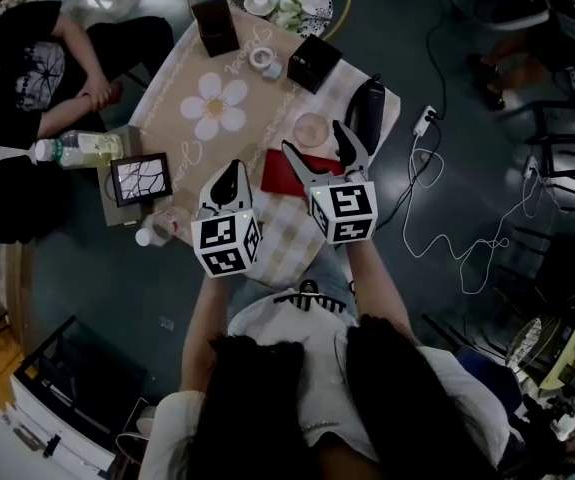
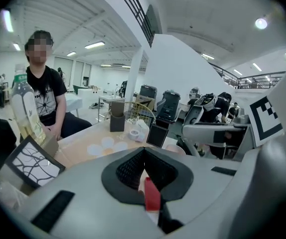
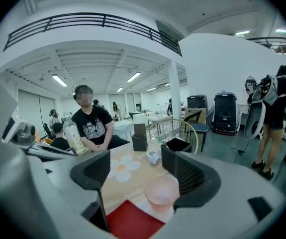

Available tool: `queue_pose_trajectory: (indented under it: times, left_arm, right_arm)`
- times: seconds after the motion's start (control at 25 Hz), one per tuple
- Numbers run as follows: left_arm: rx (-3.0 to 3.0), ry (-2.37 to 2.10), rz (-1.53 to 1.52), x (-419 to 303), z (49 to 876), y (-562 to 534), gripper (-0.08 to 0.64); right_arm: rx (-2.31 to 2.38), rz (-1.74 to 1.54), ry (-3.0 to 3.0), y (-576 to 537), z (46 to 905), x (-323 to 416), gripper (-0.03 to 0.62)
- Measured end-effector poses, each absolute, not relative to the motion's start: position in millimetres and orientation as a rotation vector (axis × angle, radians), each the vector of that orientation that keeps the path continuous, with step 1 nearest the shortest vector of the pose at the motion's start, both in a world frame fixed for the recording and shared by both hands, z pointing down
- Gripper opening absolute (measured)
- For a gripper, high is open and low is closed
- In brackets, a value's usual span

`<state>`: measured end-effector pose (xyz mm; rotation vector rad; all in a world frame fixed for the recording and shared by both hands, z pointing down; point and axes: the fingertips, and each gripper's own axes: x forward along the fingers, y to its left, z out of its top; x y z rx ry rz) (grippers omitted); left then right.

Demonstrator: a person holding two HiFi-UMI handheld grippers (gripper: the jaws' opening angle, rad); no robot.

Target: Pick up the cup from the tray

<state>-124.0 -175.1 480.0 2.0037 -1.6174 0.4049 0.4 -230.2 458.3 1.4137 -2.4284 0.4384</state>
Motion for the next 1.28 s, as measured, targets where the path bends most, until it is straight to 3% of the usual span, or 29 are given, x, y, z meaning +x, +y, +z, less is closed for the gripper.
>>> queue_pose_trajectory:
  times: [0.08, 0.2, 0.32, 0.4, 0.44, 1.28]
  left_arm:
    - [2.026, -1.615, 0.376, -121.5, 471.4, -171.7, 0.005]
    - [2.057, -1.602, 0.348, -116.6, 462.5, -163.2, 0.005]
    - [2.076, -1.589, 0.32, -113.9, 457.0, -153.1, 0.005]
    - [2.09, -1.583, 0.303, -112.3, 452.9, -148.1, 0.005]
    - [2.1, -1.582, 0.299, -111.2, 450.5, -145.9, 0.005]
    - [2.265, -1.527, 0.274, -100.1, 414.5, -99.4, 0.006]
  right_arm:
    - [1.397, 0.45, -2.418, -218.2, 452.6, -1.7, 0.391]
    - [1.44, 0.42, -2.399, -201.1, 441.5, 2.1, 0.194]
    - [1.472, 0.399, -2.378, -185.2, 434.7, 2.8, 0.152]
    - [1.513, 0.384, -2.353, -177.3, 431.1, 5.1, 0.036]
    - [1.517, 0.386, -2.348, -173.1, 430.4, 5.1, 0.009]
    - [1.516, 0.357, -2.329, -116.0, 417.2, -17.6, 0.006]
